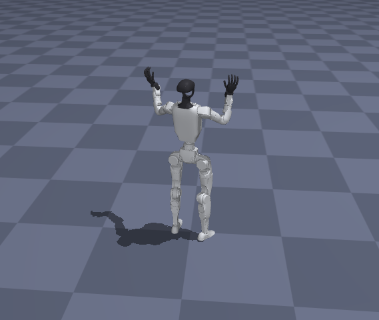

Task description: Upper body actions

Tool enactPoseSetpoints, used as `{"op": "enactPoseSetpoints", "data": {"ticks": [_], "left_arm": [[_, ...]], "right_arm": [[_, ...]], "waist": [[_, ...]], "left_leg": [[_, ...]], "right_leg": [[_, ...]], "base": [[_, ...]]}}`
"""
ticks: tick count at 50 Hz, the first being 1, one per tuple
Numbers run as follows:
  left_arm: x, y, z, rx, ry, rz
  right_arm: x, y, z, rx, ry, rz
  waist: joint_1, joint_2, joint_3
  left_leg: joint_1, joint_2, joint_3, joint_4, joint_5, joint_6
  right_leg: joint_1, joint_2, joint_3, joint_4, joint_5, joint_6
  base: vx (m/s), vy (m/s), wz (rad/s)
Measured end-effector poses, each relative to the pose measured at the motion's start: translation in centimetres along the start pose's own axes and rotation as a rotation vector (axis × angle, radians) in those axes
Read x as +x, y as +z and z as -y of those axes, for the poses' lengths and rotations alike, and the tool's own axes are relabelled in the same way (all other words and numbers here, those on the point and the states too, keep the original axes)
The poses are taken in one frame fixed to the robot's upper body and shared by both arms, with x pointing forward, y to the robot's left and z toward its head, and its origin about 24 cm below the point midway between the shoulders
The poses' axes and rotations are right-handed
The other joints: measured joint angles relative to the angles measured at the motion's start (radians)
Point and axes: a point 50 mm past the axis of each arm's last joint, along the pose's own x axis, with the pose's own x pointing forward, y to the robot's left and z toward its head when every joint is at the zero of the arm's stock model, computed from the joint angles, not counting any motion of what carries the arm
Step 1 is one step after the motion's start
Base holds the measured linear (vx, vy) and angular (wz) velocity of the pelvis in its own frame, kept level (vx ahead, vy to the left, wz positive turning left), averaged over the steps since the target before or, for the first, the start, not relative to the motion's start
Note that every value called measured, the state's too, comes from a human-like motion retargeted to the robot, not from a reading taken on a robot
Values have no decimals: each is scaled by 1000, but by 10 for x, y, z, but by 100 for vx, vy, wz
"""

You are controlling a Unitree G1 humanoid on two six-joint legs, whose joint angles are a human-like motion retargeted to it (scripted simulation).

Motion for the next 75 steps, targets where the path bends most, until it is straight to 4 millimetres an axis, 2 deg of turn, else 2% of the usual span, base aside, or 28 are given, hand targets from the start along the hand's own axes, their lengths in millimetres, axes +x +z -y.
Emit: {"op": "enactPoseSetpoints", "data": {"ticks": [7,15,20,26,34,37,41,47,50,53,61,67,71,75], "left_arm": [[9,41,12,128,-94,303],[8,84,27,267,-175,657],[5,95,28,388,-153,813],[3,80,25,296,-146,673],[-1,35,22,7,-93,206],[-2,22,19,-61,-61,86],[-2,13,10,-69,-4,33],[-5,9,7,-125,38,-18],[-4,11,8,-129,30,-5],[1,19,7,-40,0,94],[6,62,17,212,-82,492],[2,90,26,249,-125,708],[1,95,28,222,-130,712],[1,83,29,111,-155,556]], "right_arm": [[7,29,-14,36,50,187],[13,66,-20,55,58,444],[15,71,-18,-34,24,528],[12,50,-10,-70,-1,399],[-1,8,0,-80,-35,90],[-8,-2,2,-35,-61,-37],[-13,-9,7,56,-117,-170],[-14,-9,10,81,-153,-194],[-12,-5,7,75,-126,-155],[-8,4,1,71,-79,-72],[-2,41,-18,113,24,179],[0,68,-23,151,59,353],[2,72,-21,123,46,405],[2,61,-17,93,28,342]], "waist": [[5,0,4],[8,-2,6],[7,-2,9],[4,-4,10],[3,-7,2],[3,-6,0],[3,-6,0],[1,-6,-2],[2,-7,-3],[4,-8,-3],[8,-7,-4],[9,-8,-2],[10,-10,0],[9,-13,-2]], "left_leg": [[1,-1,-1,0,1,0],[0,-1,-1,1,1,0],[1,0,-1,1,0,0],[3,-1,-3,1,0,1],[4,0,1,0,0,0],[4,1,2,0,-1,0],[5,1,4,0,-2,0],[5,1,5,-1,-2,-1],[5,2,7,-1,-2,-1],[6,2,10,-1,-3,-1],[8,4,16,-2,-4,-1],[7,3,14,-2,-4,-1],[6,2,13,-2,-4,-1],[6,1,13,-3,-4,0]], "right_leg": [[1,-1,-1,0,1,-1],[-2,-1,0,2,1,-2],[0,0,0,1,1,-2],[2,0,-1,1,1,-2],[-1,1,1,3,0,-3],[-1,2,3,3,1,-3],[-2,3,4,3,0,-4],[-4,4,4,2,0,-4],[-5,4,5,2,0,-5],[-6,5,8,3,1,-6],[-10,8,13,4,1,-8],[-10,8,12,4,1,-9],[-10,8,11,3,1,-9],[-10,8,11,4,0,-10]], "base": [[0,0,0],[0,0,0],[0,0,0],[0,0,0],[0,0,0],[0,0,0],[0,0,0],[0,0,0],[0,0,0],[0,0,0],[0,0,0],[0,0,0],[0,0,0],[0,0,0]]}}
